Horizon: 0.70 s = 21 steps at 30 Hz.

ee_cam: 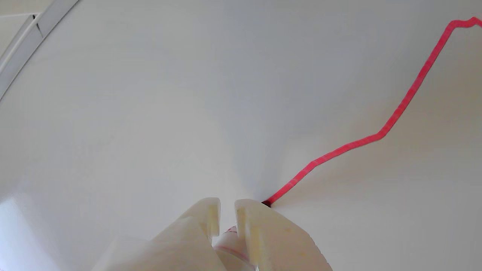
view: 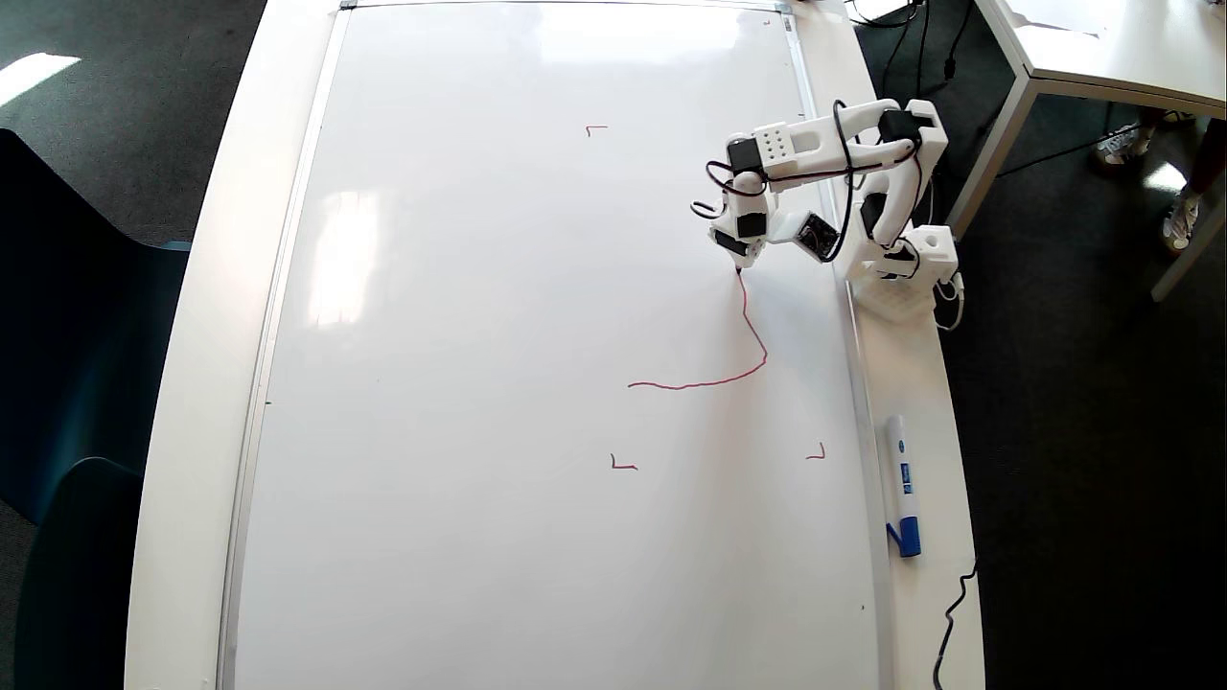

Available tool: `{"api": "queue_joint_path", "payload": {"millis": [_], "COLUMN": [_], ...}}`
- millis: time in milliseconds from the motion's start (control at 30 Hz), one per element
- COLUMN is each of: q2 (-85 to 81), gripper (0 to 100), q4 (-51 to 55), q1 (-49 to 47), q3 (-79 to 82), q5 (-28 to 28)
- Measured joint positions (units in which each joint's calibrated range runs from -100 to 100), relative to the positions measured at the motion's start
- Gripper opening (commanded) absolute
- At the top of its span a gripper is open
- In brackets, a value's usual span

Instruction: Draw on a whiteboard a robot head using a pen attached to the gripper

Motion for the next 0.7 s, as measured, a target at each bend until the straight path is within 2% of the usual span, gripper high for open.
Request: {"api": "queue_joint_path", "payload": {"millis": [700], "q2": [0.08], "gripper": [1], "q4": [-0.25], "q1": [18.10], "q3": [-2.38], "q5": [9.62]}}
